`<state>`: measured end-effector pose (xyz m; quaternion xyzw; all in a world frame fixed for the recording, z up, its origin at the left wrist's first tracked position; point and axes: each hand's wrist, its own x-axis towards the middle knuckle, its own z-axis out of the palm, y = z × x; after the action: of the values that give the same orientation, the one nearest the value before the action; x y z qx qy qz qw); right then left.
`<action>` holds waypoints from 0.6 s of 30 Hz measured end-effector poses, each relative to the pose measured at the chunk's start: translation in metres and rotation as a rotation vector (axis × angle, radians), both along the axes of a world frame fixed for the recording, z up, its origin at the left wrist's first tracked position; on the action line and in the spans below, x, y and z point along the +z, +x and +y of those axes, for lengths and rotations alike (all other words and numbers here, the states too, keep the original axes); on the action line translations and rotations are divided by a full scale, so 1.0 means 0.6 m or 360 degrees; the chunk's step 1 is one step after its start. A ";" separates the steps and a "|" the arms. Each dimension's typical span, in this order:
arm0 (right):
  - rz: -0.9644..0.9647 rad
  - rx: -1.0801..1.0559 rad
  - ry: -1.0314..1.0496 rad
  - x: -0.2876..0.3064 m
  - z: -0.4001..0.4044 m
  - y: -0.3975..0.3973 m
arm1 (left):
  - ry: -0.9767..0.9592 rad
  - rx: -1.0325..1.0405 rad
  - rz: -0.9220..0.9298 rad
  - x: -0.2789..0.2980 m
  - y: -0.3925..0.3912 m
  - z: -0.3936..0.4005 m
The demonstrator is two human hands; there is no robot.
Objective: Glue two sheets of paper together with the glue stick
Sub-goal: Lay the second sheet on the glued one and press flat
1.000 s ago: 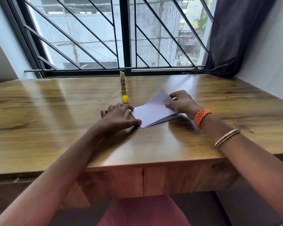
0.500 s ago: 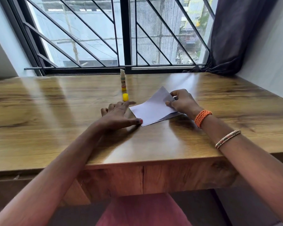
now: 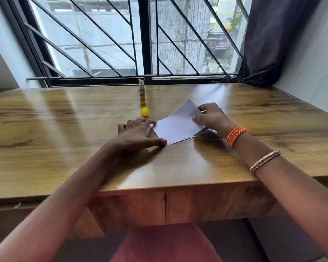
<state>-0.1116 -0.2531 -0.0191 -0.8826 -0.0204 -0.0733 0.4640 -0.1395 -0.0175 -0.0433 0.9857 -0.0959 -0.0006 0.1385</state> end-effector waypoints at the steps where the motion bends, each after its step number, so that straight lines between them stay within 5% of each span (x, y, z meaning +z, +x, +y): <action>1: 0.0015 -0.0006 -0.0009 -0.001 0.000 0.002 | -0.0008 -0.0008 0.0011 0.001 0.000 0.001; 18: 0.0081 -0.0136 0.0136 0.001 -0.004 0.013 | -0.0029 -0.0053 0.0167 0.017 -0.014 0.004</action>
<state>-0.1041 -0.2552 -0.0188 -0.8636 0.0323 -0.0712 0.4980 -0.1476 -0.0152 -0.0329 0.9813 -0.1050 -0.0538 0.1524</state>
